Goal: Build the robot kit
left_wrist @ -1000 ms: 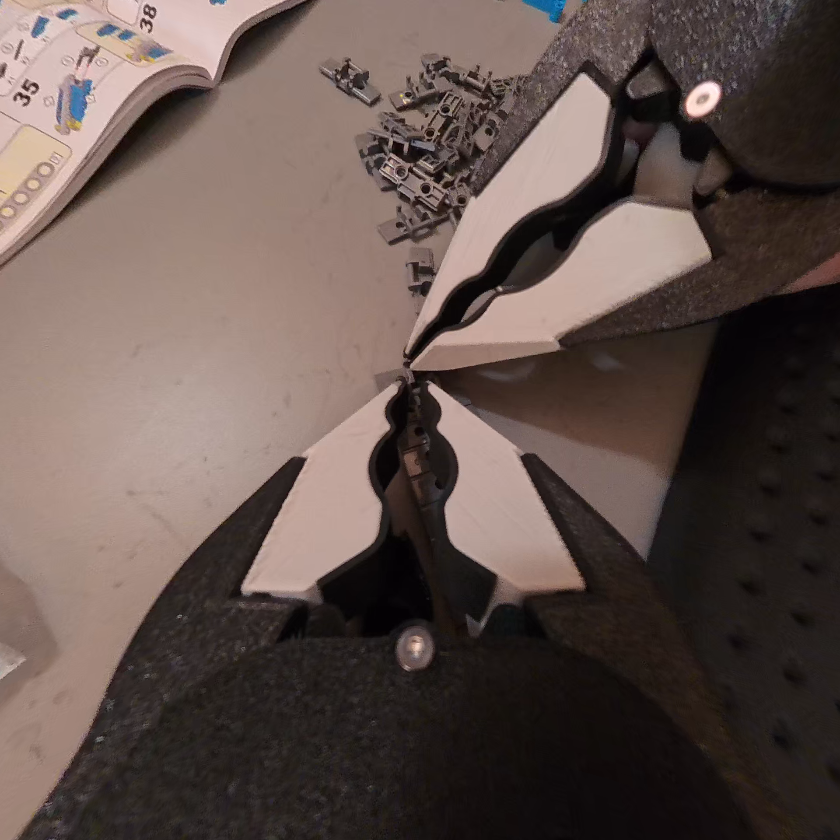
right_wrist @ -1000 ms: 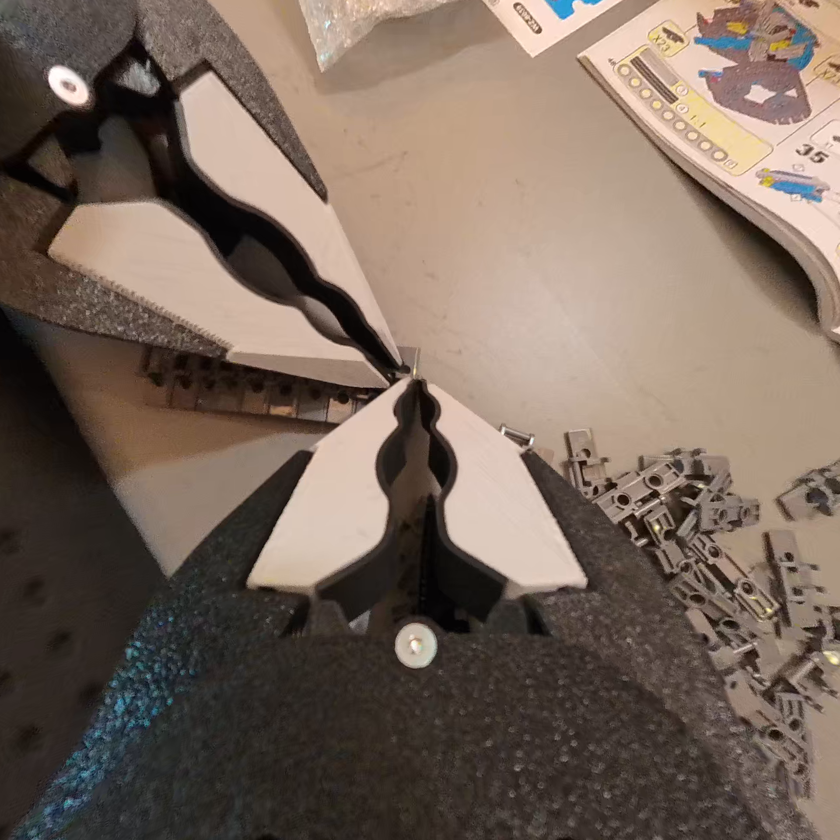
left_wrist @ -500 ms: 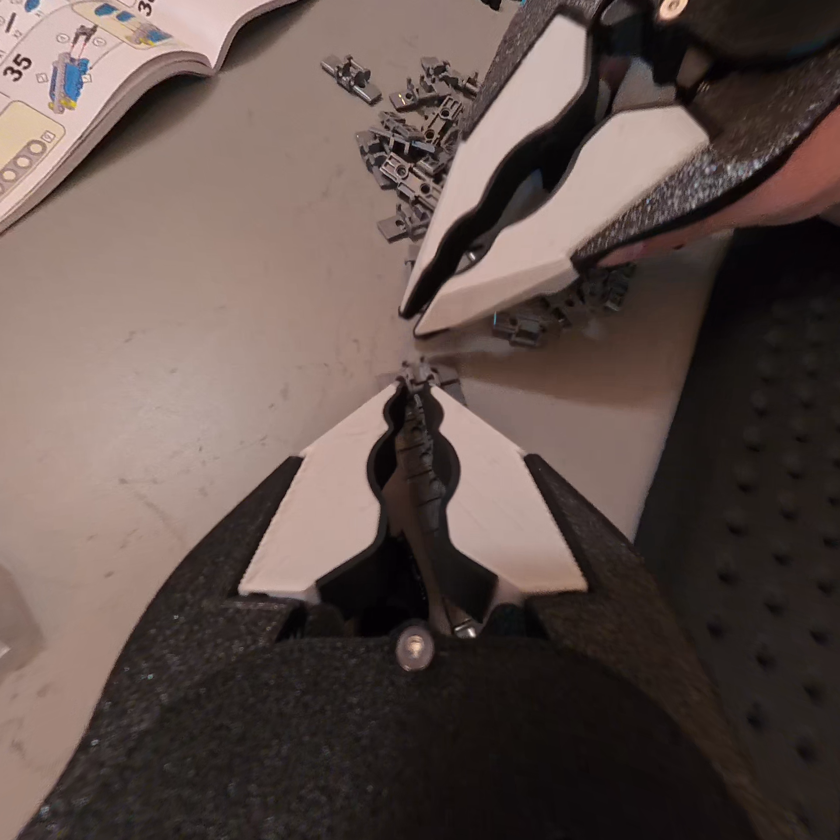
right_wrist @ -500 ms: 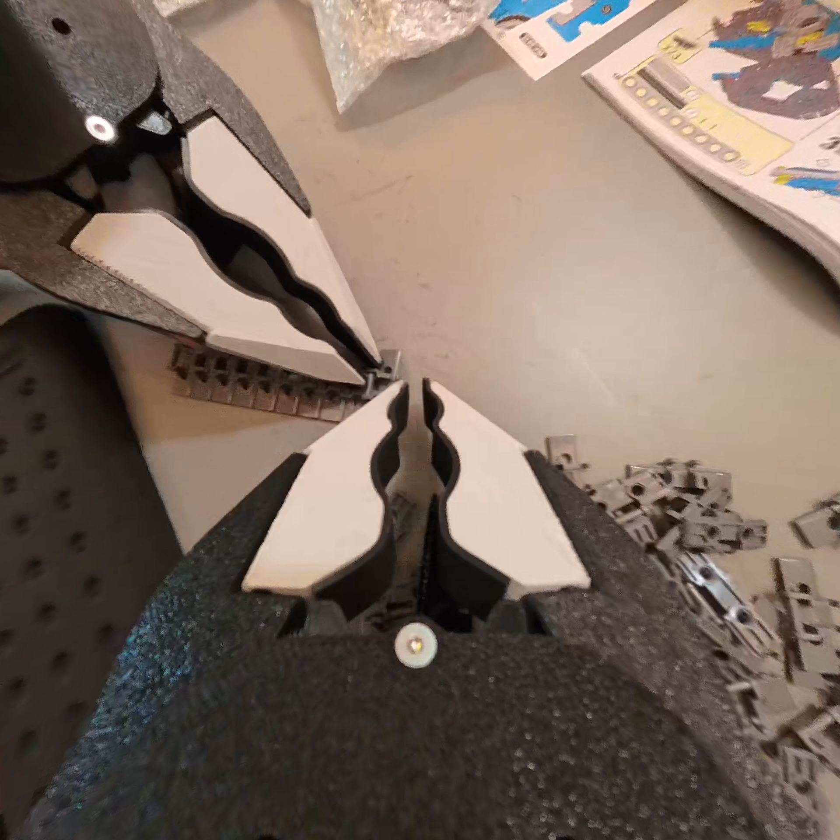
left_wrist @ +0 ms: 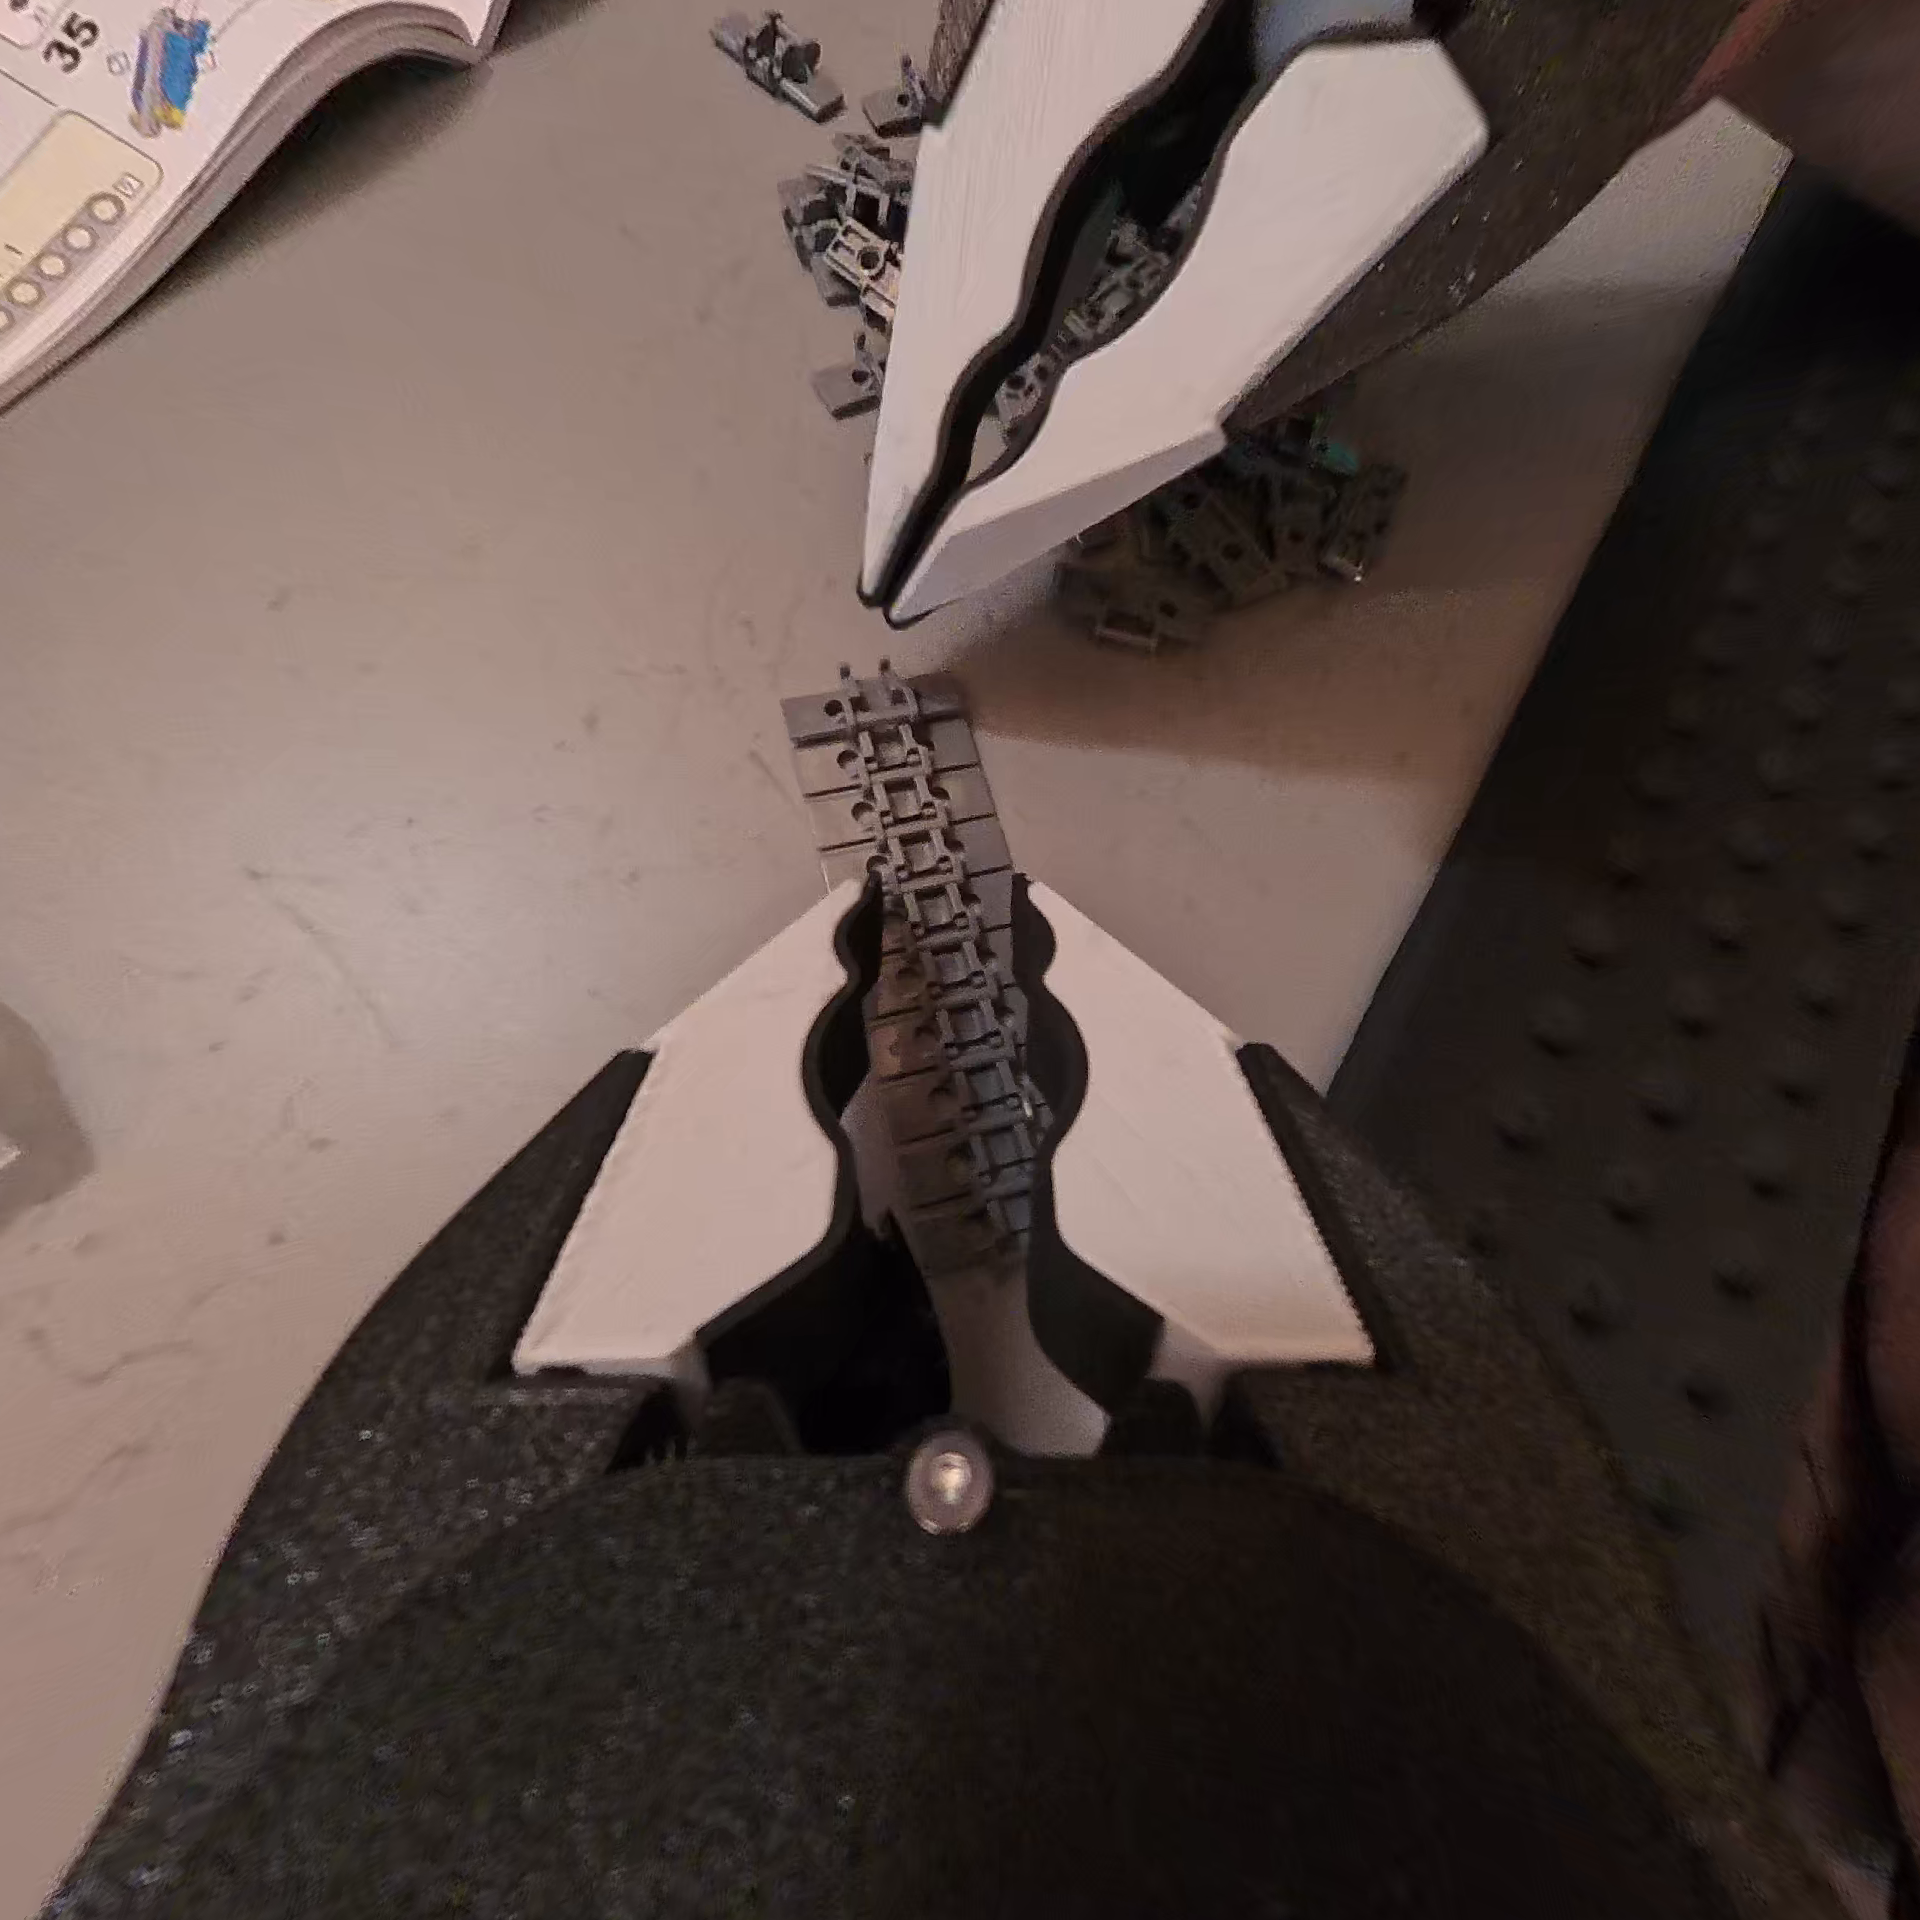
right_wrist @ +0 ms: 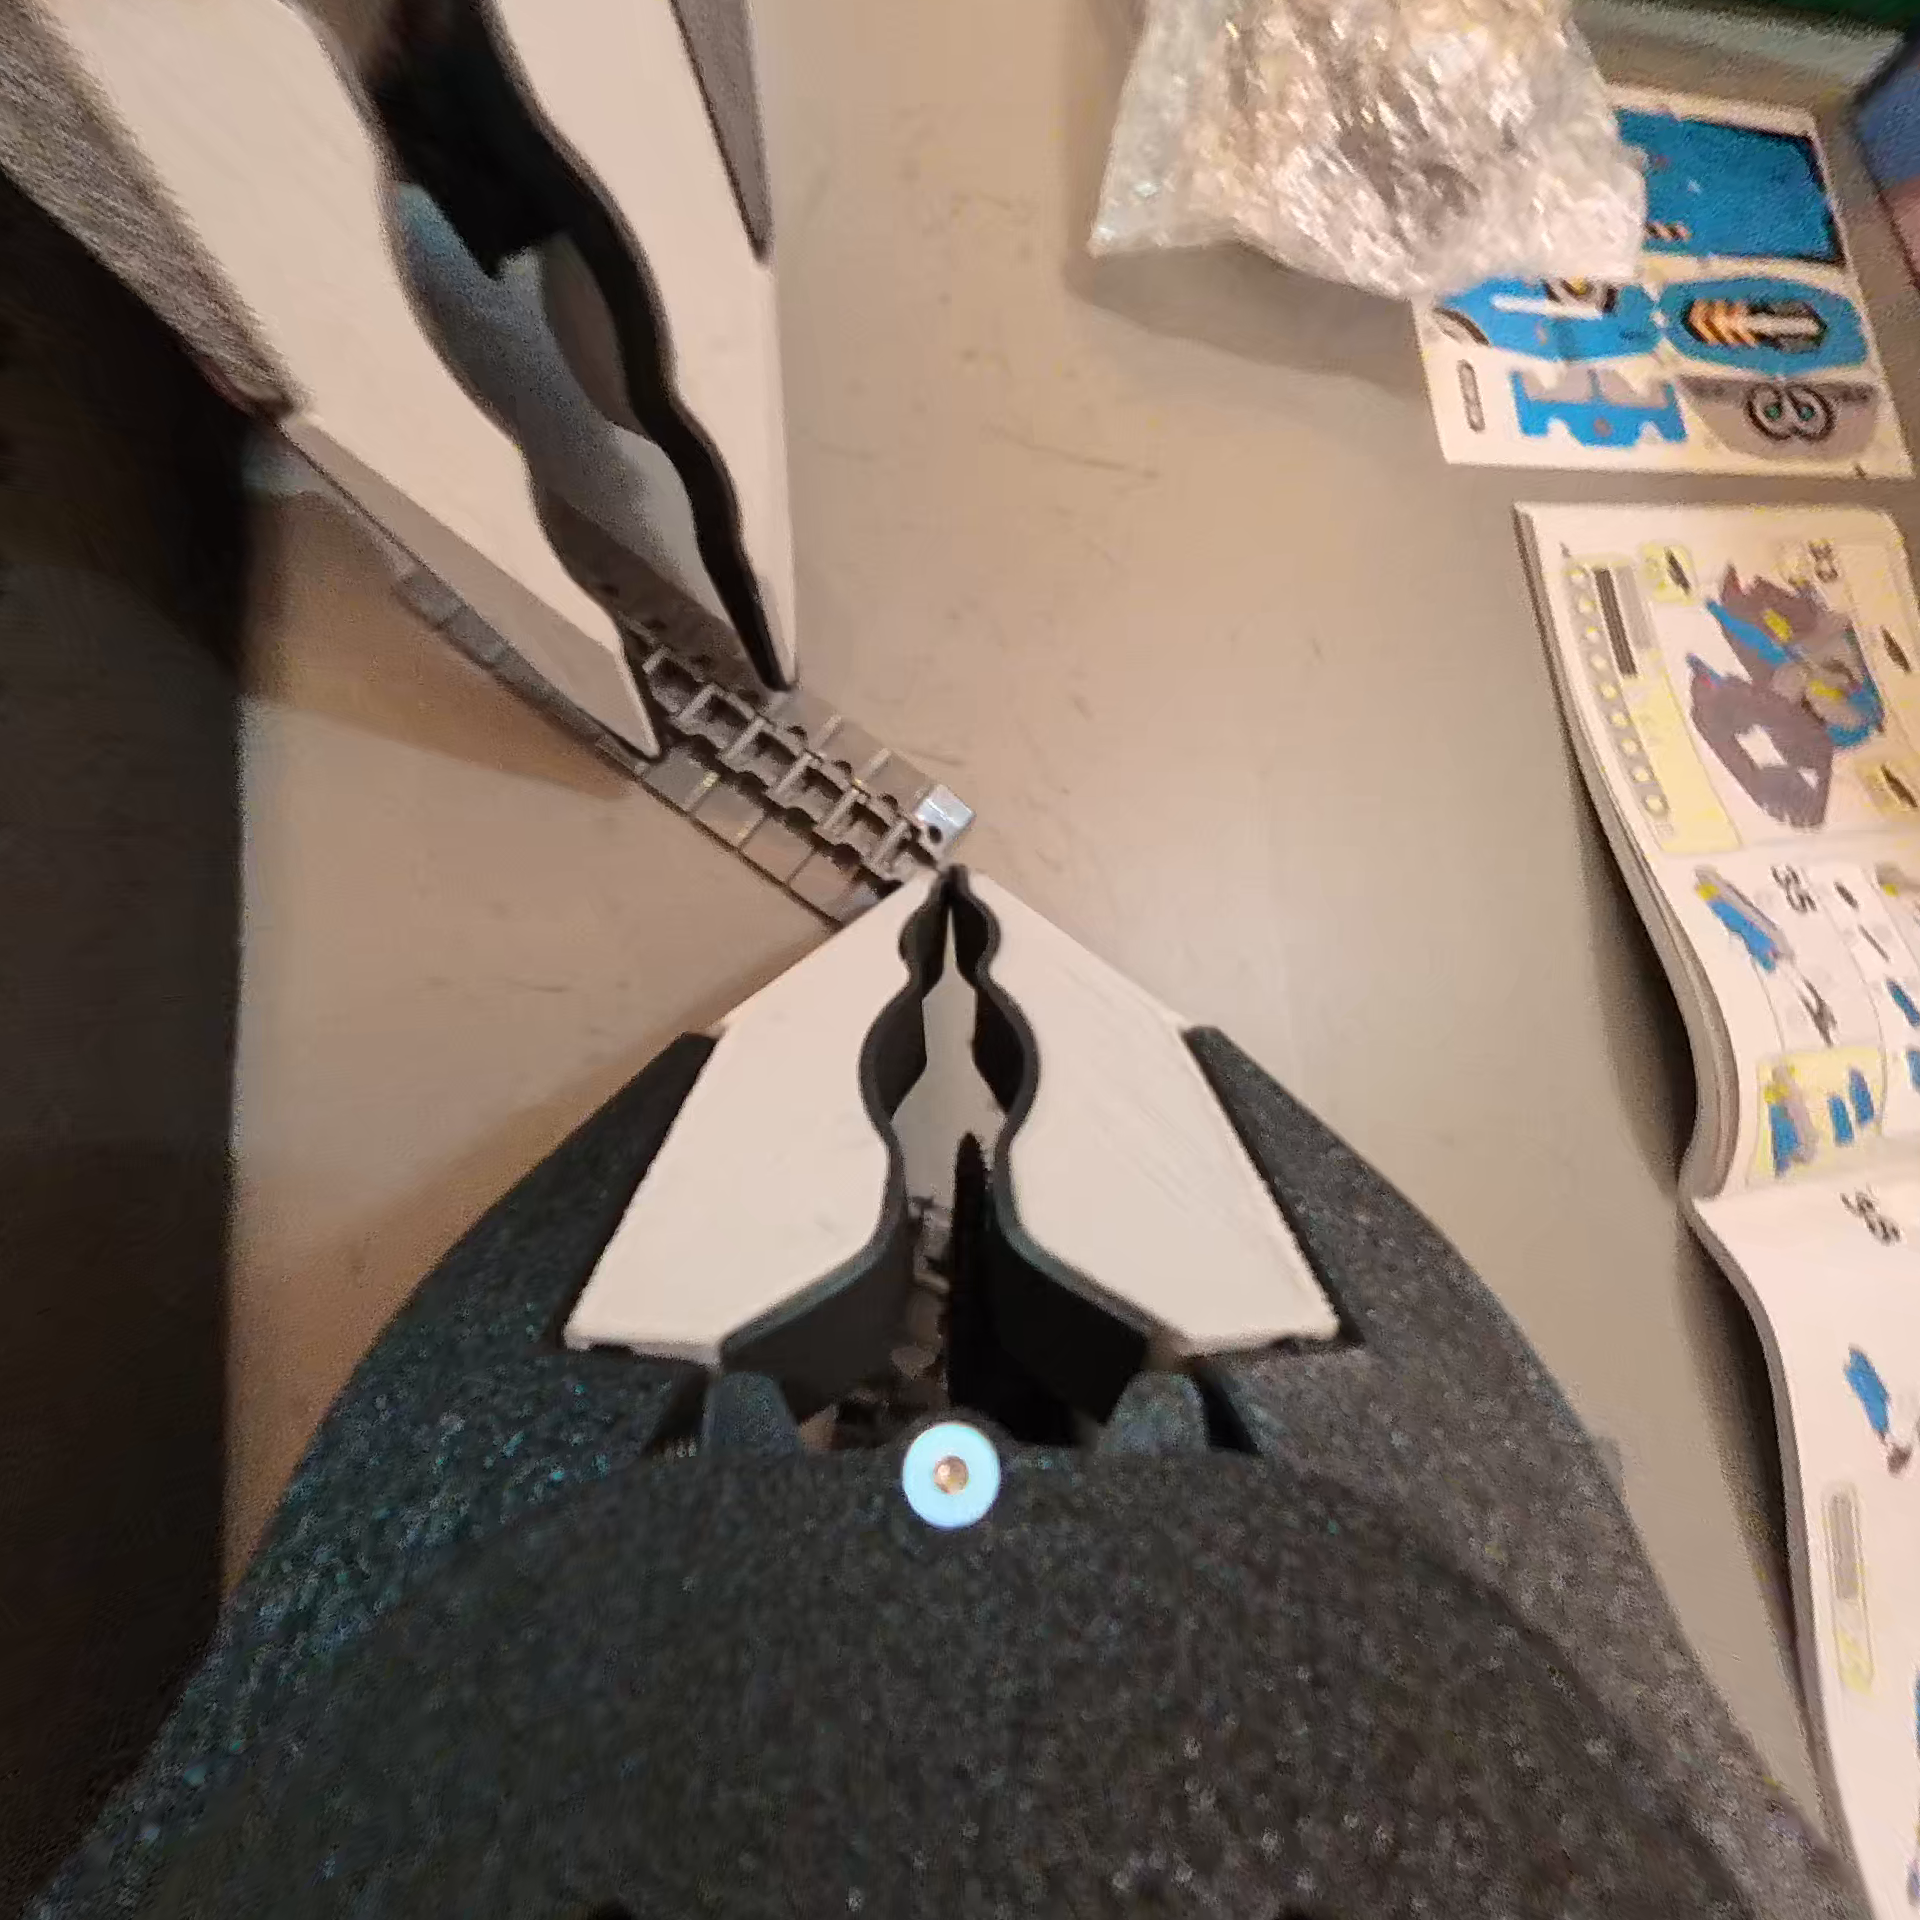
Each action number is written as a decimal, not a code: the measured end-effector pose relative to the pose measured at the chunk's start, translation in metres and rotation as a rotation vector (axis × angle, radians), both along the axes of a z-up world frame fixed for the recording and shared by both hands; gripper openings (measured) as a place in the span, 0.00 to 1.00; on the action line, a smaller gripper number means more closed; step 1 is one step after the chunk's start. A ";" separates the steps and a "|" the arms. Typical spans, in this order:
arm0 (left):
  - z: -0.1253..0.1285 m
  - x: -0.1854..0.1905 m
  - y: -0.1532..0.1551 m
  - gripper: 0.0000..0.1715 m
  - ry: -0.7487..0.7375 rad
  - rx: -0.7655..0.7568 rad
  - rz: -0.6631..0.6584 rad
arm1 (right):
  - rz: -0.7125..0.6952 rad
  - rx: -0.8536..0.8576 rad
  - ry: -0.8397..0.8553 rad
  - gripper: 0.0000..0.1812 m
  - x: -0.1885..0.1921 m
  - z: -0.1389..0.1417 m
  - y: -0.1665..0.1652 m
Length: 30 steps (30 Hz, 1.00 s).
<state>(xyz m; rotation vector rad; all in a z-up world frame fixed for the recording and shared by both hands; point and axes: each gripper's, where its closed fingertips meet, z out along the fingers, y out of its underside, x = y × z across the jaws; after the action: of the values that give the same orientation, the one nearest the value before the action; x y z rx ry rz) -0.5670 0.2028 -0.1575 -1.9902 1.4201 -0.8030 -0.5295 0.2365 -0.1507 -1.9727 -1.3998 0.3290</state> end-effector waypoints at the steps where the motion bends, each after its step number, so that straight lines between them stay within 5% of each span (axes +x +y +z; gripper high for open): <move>1: -0.002 0.000 0.000 0.14 0.002 -0.006 0.001 | 0.033 -0.012 0.011 0.00 -0.003 0.001 -0.002; 6: -0.007 0.001 0.002 0.10 0.005 0.008 0.012 | 0.115 -0.088 0.023 0.00 -0.012 -0.008 -0.005; 13: -0.007 0.002 0.002 0.10 -0.006 0.002 0.016 | 0.076 -0.021 0.151 0.00 -0.019 0.017 0.000; 16: -0.007 0.002 0.002 0.10 -0.006 0.004 0.017 | 0.093 -0.071 0.030 0.00 -0.016 -0.012 -0.008; 22: -0.008 0.003 0.001 0.09 -0.006 0.007 0.015 | 0.086 -0.103 0.027 0.00 -0.016 -0.010 -0.008; 26: -0.008 0.003 0.001 0.09 -0.004 0.014 0.010 | -0.033 -0.112 0.243 0.00 -0.005 0.032 0.014; 30: -0.007 0.003 0.000 0.08 0.003 0.036 -0.006 | -0.136 -0.316 0.272 0.00 0.005 0.012 0.013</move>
<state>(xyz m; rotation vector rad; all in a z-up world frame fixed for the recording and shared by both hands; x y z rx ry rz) -0.5636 0.2026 -0.1648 -1.9616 1.4329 -0.7723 -0.5240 0.2498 -0.1389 -2.1630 -1.0859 0.7637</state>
